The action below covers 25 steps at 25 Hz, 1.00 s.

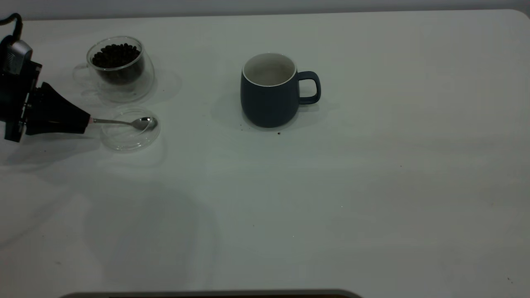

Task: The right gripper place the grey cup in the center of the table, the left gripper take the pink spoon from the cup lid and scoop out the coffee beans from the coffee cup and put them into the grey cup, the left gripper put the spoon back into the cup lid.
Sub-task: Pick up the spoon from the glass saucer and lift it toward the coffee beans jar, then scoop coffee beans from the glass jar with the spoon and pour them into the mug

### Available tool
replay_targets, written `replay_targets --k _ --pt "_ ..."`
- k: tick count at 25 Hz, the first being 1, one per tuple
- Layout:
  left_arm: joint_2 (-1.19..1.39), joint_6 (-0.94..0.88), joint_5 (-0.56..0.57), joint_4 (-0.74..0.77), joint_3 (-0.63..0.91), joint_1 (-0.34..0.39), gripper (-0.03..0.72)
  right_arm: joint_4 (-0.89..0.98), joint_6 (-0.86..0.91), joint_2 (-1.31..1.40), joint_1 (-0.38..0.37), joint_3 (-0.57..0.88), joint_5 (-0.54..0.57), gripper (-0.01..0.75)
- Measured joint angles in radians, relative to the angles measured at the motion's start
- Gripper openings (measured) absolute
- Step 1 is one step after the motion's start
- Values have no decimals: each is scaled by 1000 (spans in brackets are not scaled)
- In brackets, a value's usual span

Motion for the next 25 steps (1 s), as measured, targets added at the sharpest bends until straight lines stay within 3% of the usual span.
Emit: replay_targets --k 10,16,21,25 --pt "-109 -49 -8 159 -4 0 111 0 0 0 0 0 0 463" --pt "-215 -49 62 175 -4 3 111 0 0 0 0 0 0 463" --pt "-282 37 153 93 -9 3 111 0 0 0 0 0 0 463" --pt "-287 72 157 -3 -50 3 111 0 0 0 0 0 0 463"
